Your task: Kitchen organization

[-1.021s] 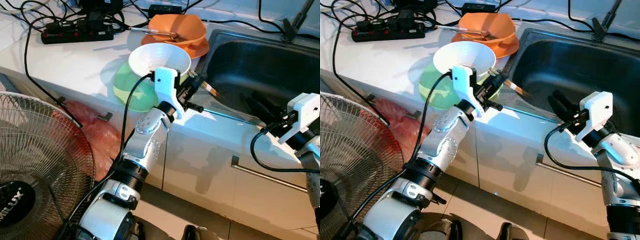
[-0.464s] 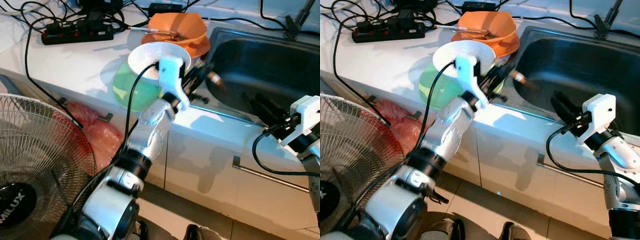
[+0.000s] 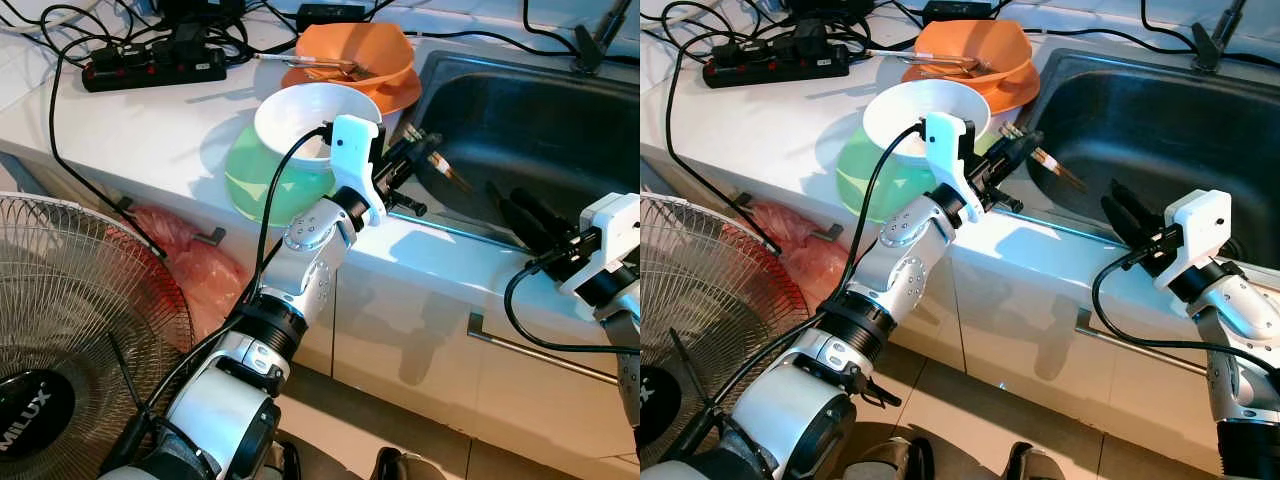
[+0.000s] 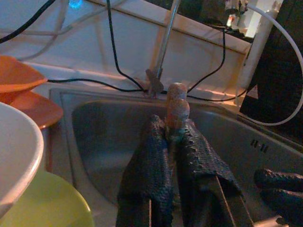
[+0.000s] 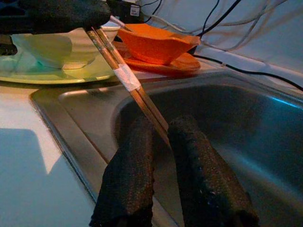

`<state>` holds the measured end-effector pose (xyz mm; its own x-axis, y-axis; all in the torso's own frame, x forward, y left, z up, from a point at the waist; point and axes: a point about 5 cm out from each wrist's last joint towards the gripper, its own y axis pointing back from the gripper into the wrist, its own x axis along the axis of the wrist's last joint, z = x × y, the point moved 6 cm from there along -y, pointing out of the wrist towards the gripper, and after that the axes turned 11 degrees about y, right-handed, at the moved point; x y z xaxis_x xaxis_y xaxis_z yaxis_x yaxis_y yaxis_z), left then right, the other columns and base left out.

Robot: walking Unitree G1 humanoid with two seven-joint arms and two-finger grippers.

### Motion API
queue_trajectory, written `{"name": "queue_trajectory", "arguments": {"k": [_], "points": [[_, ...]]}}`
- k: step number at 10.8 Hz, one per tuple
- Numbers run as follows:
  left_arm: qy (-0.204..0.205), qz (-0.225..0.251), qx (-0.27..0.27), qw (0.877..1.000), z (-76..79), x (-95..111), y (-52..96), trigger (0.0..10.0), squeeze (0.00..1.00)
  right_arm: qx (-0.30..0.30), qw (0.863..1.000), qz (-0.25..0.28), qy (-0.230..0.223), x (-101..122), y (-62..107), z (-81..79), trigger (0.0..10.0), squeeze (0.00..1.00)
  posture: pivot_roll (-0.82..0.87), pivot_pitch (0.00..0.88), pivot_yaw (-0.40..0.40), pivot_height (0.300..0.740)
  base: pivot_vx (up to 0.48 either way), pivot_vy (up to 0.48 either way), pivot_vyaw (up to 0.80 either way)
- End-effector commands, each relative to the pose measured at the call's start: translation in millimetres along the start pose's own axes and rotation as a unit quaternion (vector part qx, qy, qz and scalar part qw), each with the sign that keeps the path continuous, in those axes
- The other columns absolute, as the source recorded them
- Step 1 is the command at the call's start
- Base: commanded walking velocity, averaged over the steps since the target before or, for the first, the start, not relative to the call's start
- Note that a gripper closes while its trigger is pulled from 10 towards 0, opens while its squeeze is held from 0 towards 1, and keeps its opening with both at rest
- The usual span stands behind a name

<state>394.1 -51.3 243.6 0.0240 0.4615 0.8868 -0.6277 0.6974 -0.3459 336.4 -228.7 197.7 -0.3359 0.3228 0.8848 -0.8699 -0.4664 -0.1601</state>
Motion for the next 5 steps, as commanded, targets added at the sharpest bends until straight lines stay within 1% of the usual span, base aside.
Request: {"name": "queue_trajectory", "arguments": {"k": [1,2,5], "points": [[0.077,0.030,-0.115,0.990,104.6,-3.0,-42.9,10.0,0.64,0.004,1.000,-0.001,0.003,1.5,0.2,-1.9,10.0,0.00,-0.02,0.159,0.083,0.740,0.000,0.000,0.00],[0.076,0.030,-0.115,0.990,104.4,-3.3,-42.8,10.0,1.00,0.005,1.000,0.000,0.003,1.7,-0.5,-2.3,10.0,0.00,-0.02,0.159,0.083,0.740,0.000,0.000,0.00],[0.075,0.028,-0.117,0.990,105.0,-3.8,-43.1,10.0,1.00,0.004,1.000,0.002,0.002,2.1,-1.3,-3.1,10.0,0.00,-0.02,0.159,0.083,0.740,0.000,0.000,0.00]]}}
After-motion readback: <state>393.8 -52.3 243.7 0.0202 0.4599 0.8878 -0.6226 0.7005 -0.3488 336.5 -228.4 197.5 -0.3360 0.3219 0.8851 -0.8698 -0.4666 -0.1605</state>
